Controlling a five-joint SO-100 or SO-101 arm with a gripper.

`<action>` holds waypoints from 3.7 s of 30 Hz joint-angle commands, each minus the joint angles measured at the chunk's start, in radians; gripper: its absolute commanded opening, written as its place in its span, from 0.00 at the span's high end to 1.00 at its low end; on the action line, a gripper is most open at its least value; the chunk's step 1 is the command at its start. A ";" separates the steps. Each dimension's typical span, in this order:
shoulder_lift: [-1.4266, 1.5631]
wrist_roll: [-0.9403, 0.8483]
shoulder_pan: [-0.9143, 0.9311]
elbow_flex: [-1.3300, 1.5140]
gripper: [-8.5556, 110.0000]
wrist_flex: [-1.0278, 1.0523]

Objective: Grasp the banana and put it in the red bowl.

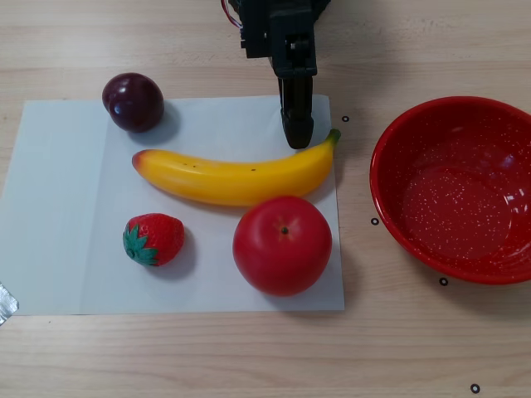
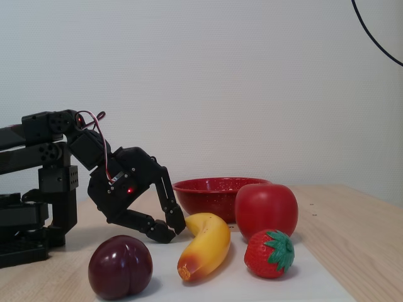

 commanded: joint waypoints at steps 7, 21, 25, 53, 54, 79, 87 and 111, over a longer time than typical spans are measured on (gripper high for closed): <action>-0.044 -0.005 0.011 -0.046 0.93 0.081; -0.227 0.003 -0.063 -0.351 0.93 0.245; -0.314 0.008 -0.086 -0.477 0.93 0.296; -1.229 0.055 -0.218 -1.488 0.84 0.634; -1.258 0.055 -0.219 -1.519 0.80 0.650; -1.647 0.044 -0.210 -1.743 0.34 0.477; -1.694 0.083 -0.207 -1.689 0.34 0.390; -1.796 0.064 -0.175 -1.572 0.35 0.272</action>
